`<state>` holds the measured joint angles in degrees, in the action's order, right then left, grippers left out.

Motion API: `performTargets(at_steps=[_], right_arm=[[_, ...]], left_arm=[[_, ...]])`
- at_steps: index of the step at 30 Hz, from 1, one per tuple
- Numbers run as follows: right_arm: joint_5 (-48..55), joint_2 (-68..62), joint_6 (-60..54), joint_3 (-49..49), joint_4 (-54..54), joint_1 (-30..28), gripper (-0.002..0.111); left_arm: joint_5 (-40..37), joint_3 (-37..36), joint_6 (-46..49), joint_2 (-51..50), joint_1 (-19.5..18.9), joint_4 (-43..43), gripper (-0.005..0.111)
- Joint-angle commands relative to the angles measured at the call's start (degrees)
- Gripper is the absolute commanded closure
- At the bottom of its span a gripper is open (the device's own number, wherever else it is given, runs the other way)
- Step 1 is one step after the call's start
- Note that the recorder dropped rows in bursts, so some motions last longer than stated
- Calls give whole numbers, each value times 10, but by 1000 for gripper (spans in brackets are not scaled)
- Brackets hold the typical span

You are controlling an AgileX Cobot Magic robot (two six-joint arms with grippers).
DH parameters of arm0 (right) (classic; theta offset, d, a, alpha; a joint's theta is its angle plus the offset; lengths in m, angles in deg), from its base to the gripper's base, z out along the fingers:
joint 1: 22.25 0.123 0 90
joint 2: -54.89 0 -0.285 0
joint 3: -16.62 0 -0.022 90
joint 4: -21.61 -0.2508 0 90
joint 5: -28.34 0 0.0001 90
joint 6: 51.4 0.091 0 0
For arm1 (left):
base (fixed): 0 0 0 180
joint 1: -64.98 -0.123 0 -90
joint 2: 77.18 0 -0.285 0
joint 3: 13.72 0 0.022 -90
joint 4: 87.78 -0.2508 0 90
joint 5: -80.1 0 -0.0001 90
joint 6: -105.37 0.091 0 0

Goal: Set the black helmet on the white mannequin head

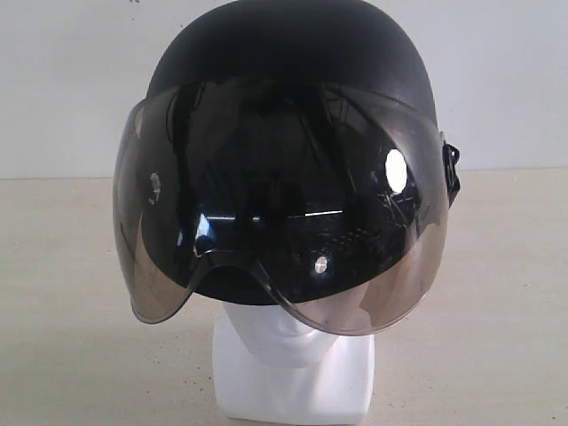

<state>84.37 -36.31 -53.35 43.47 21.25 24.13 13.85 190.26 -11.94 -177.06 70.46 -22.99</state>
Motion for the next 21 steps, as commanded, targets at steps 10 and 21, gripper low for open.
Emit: performTargets(at_steps=[10,21], right_arm=[[139,-30,-9,99,-59,3,109],[139,-17,-15,69,-96,5,109]], left_arm=[[-37,7,64,-34,-23,54,102],[-37,7,33,-34,26,-27,102]])
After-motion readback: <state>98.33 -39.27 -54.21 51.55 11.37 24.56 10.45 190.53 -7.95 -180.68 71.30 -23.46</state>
